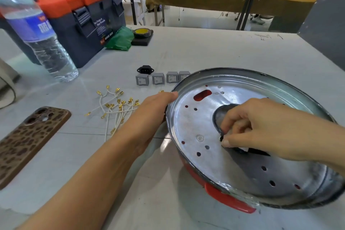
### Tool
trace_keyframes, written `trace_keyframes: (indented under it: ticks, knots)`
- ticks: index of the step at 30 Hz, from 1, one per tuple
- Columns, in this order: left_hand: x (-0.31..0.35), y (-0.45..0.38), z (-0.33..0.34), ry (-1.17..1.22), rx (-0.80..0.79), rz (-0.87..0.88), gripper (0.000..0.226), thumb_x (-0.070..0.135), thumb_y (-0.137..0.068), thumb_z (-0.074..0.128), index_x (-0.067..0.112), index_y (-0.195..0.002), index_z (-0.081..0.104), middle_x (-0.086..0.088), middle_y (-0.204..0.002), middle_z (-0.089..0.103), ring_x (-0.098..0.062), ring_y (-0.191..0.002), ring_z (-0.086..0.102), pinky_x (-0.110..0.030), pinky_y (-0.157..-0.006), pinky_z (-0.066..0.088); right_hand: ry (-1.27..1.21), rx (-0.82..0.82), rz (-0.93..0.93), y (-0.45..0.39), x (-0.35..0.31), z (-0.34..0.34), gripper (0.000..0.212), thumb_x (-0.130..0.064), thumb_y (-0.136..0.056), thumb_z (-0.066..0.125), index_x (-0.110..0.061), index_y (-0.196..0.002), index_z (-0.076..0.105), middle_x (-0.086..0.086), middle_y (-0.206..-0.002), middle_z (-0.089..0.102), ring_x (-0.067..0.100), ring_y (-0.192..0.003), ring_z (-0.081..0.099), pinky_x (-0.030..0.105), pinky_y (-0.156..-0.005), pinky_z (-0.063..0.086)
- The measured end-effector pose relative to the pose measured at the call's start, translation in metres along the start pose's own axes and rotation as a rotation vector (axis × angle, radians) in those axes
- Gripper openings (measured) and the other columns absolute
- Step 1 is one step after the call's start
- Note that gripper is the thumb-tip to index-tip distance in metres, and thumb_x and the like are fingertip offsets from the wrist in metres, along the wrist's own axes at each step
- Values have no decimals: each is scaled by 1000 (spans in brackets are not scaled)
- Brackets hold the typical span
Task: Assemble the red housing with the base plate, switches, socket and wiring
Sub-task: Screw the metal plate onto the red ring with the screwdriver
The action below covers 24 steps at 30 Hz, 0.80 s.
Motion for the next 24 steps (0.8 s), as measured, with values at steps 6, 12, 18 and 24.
trace_keyframes:
  ticks: [6,12,18,24]
  knots:
    - [19,-1,-24,75,47,99,38,35,-98,41,19,-86,74,3,-92,74,-5,-87,69,-18,-82,54,-133,156,-70,8,-4,-19,43,-68,-68,44,-33,-71,68,-19,-66,70,-4,-55,57,14,-54,42]
    - [40,-3,-92,-600,265,262,12,19,-89,61,23,-90,72,5,-86,70,-2,-72,60,-10,-60,44,-319,283,-139,17,1,-28,46,-69,-58,44,-38,-83,68,-10,-68,72,2,-47,49,32,-61,46]
    - [36,-16,-81,-1074,59,247,9,17,-80,70,25,-83,72,5,-82,69,-3,-73,57,-7,-60,40,-285,349,-99,21,11,-22,18,-47,-79,54,-36,-78,68,-11,-67,71,3,-48,49,38,-64,47]
    - [23,-11,-75,-1159,-77,234,12,37,-76,73,25,-77,72,10,-77,68,-3,-74,57,-21,-66,46,-337,392,-110,24,18,-21,13,-40,-82,56,-36,-80,68,-8,-66,71,5,-50,51,26,-56,47]
Point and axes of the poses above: each hand's wrist, its own y-axis away from the middle knuckle, its own z-axis out of the palm, x = y × z, the point moved 7 cm from there along -y, towards the middle knuckle
